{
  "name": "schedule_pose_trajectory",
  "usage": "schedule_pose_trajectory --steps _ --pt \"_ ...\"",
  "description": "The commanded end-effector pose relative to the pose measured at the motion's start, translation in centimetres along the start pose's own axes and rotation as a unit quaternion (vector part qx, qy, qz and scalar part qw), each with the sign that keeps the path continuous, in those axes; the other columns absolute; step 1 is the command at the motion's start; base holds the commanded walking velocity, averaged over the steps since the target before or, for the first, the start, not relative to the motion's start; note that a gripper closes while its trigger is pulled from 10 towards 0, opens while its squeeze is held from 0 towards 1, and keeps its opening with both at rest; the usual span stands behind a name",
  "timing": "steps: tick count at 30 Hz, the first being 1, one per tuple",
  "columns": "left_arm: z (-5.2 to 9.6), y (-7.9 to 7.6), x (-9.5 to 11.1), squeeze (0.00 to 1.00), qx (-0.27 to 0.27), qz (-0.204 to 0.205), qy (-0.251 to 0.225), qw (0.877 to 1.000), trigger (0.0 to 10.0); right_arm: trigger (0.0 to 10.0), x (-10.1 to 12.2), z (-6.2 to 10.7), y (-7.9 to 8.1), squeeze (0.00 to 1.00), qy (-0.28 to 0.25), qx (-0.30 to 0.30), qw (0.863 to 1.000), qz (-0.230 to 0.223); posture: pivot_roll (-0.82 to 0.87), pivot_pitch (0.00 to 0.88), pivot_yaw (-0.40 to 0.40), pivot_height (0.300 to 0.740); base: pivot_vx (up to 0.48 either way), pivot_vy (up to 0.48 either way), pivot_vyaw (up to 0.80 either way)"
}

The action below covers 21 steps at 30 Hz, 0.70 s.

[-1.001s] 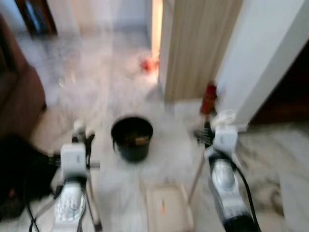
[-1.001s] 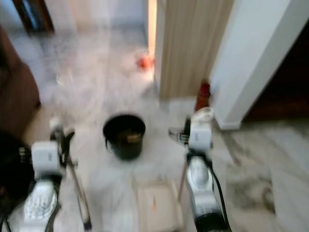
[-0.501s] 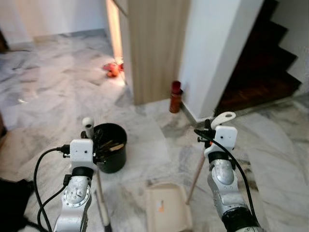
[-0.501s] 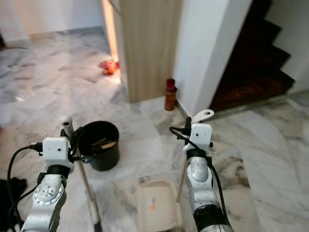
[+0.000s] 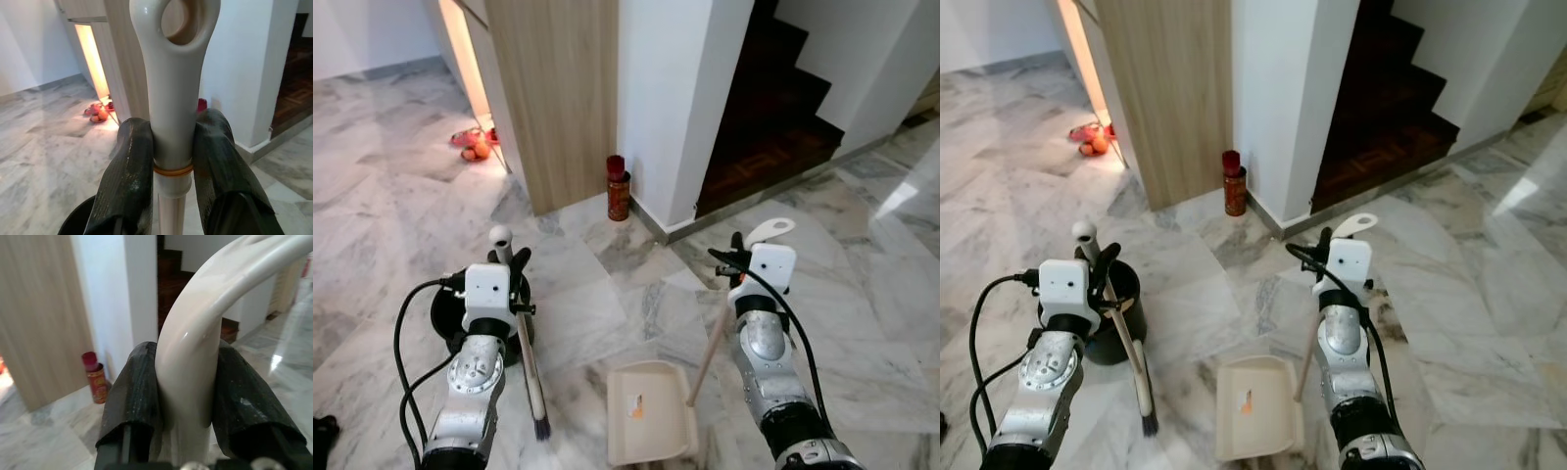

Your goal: Sweep floor

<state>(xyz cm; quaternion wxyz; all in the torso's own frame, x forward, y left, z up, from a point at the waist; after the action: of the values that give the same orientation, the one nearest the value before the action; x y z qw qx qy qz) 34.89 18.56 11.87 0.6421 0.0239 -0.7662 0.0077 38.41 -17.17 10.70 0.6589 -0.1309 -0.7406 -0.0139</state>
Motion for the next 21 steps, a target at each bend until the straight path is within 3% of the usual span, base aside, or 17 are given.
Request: schedule_pose_trajectory --steps 1,9,16,21 --pt "-0.6 -0.2 0.8 0.00 -0.006 -0.006 -0.021 1.000 10.0 10.0 1.2 -0.6 -0.2 0.00 -0.021 -0.006 1.000 -0.005 0.12 0.000 0.017 0.740 0.000 0.000 -0.80" --pt "-1.2 -0.2 0.7 0.00 -0.004 -0.005 -0.020 1.000 10.0 10.0 0.6 -0.4 -0.1 0.00 -0.014 -0.003 1.000 0.003 0.12 0.000 0.019 0.740 0.000 0.000 -0.80" --pt "-0.5 0.1 -0.1 0.00 0.000 -0.024 -0.009 1.000 10.0 10.0 0.2 -0.1 -0.3 0.00 -0.012 0.000 1.000 0.007 0.11 0.000 0.011 0.740 0.000 0.000 -0.80" --pt "-0.4 0.0 -0.3 0.00 0.002 -0.017 -0.006 1.000 10.0 10.0 0.0 0.0 -0.4 0.00 -0.012 0.000 1.000 0.009 0.11 0.007 0.012 0.740 0.000 -0.331 -0.80"
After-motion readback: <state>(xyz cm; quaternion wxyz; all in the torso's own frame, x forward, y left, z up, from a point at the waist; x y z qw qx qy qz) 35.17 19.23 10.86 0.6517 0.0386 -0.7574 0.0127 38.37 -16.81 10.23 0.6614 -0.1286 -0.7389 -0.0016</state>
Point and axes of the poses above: a point about 5 cm out from each wrist's last joint towards the gripper, its own z axis pointing back from the gripper into the wrist, its own x axis along the axis of the wrist's last joint, y = z × x, the point moved 5 cm from there along -z, pointing out of the wrist towards the gripper, and after that the axes turned 8 degrees about z, right-handed, at the moved point
